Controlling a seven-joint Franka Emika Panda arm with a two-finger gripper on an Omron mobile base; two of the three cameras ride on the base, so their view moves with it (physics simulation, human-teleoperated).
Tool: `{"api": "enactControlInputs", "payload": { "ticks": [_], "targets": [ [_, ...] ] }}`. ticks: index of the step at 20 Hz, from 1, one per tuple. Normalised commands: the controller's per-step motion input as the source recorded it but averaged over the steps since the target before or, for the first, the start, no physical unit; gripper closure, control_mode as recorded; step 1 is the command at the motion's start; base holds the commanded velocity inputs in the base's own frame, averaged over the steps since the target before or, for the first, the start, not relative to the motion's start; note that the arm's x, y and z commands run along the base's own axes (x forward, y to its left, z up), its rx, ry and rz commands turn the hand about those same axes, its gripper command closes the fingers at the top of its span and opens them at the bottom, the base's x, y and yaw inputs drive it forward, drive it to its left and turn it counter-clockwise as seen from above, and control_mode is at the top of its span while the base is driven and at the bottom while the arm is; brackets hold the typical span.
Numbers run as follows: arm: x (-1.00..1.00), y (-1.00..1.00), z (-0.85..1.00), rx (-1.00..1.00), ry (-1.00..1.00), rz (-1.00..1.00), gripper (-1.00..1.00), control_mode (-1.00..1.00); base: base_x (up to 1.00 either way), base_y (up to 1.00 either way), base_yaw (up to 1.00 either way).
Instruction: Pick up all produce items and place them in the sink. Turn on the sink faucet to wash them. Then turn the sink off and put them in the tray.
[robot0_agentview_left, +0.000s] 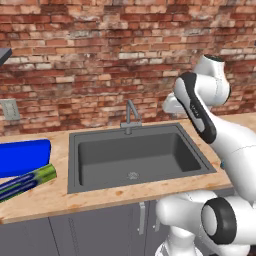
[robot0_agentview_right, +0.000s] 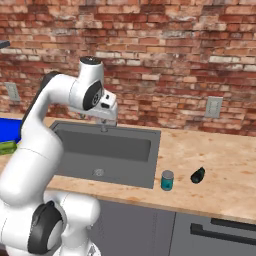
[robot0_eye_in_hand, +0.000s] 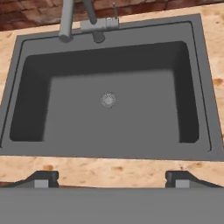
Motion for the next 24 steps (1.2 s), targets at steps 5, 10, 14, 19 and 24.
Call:
{"api": "enactControlInputs", "payload": {
  "ticks": [5, 10, 14, 19, 24],
  "targets": [
    [0.00, -0.71, 0.00, 0.10, 0.07, -0.12, -1.00, -1.00, 0.00, 0.00, 0.00],
    [0.00, -0.74, 0.00, 0.11, 0.06, -0.10, -1.00, -1.00, 0.00, 0.00, 0.00],
    [0.03, -0.85, 0.00, 0.12, 0.07, -0.07, -1.00, -1.00, 0.00, 0.00, 0.00],
    [0.11, -0.77, -0.01, 0.07, 0.10, -0.06, -1.00, -1.00, 0.00, 0.00, 0.00],
    [0.06, -0.55, -0.08, 0.00, 0.07, -0.03, -1.00, -1.00, 0.00, 0.00, 0.00]
  ]
}}
